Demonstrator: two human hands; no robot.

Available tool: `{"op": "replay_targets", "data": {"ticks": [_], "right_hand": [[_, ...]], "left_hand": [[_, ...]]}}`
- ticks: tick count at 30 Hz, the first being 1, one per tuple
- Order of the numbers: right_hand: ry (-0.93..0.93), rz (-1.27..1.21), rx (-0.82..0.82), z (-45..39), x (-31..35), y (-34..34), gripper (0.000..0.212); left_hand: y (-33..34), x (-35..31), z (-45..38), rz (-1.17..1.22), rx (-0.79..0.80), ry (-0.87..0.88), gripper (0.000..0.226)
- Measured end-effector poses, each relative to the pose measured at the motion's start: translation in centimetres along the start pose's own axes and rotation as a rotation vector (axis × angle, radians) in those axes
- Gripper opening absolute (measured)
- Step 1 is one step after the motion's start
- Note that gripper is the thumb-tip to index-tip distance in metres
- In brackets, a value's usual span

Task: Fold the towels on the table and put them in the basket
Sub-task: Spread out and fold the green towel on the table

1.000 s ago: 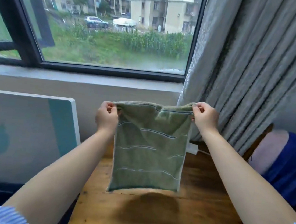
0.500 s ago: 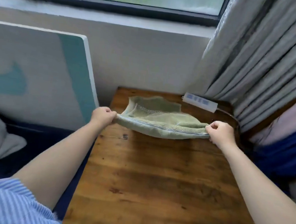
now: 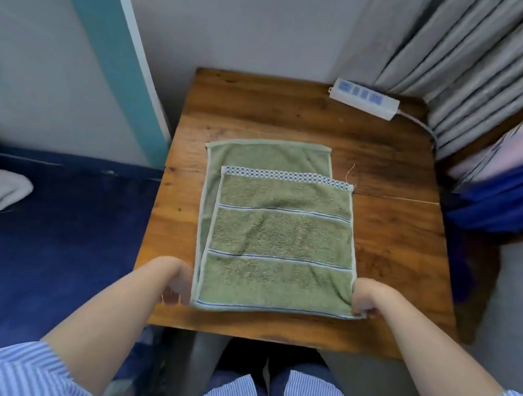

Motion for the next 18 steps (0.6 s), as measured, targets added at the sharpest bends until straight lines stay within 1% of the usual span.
{"op": "replay_targets", "data": {"ticks": [1,3,5,6,8,10,12,15,18], "right_hand": [[0.003,0.000,0.016,-0.1,-0.2,0.5,0.034],[0.014,-0.009,0.025,-0.3,-0.4,0.9,0.033],[0.038,-0.068,0.008,-0.5,-0.9,0.7,0.028],[0.041,-0.123,-0.029,-0.7,-1.3,0.2,0.026],[0.038,-0.231,-0.159,-1.1,-1.8,-1.6,0.021],[0.026,-0.282,-0.276,-1.3,-2.1,-3.7,0.020],[0.012,-0.324,-0.348,-1.8,-2.2,-6.4,0.026],[-0.009,-0.385,-0.437,-2.9,-1.9,-10.7,0.018],[-0.009,-0.432,-0.562,-4.4,-1.8,-14.9,0.024]], "left_hand": [[0.7,0.0,-0.3,-0.039,0.033,0.001,0.033],[1.2,0.0,-1.0,-0.052,0.028,0.002,0.020],[0.3,-0.3,-1.5,-0.021,-0.082,0.028,0.012],[-0.9,-0.7,-1.6,-0.031,-0.165,0.045,0.014],[-3.3,-1.3,-1.4,-0.039,-0.307,0.069,0.024],[-5.4,-1.9,-1.4,-0.004,-0.402,0.078,0.032],[-7.8,-3.0,-1.2,0.009,-0.471,0.087,0.032],[-11.5,-4.8,-0.8,0.024,-0.561,0.089,0.029],[-15.6,-6.5,-0.6,0.033,-0.636,0.069,0.028]]}}
Point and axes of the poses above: each hand's wrist, its own z-axis away from the middle knuckle, its own y-axis out of the palm, x = y × z, the point moved 8 cm from there along -z, towards the middle knuckle, and after that the axes turned 4 degrees about -x, right-handed, at the moved point
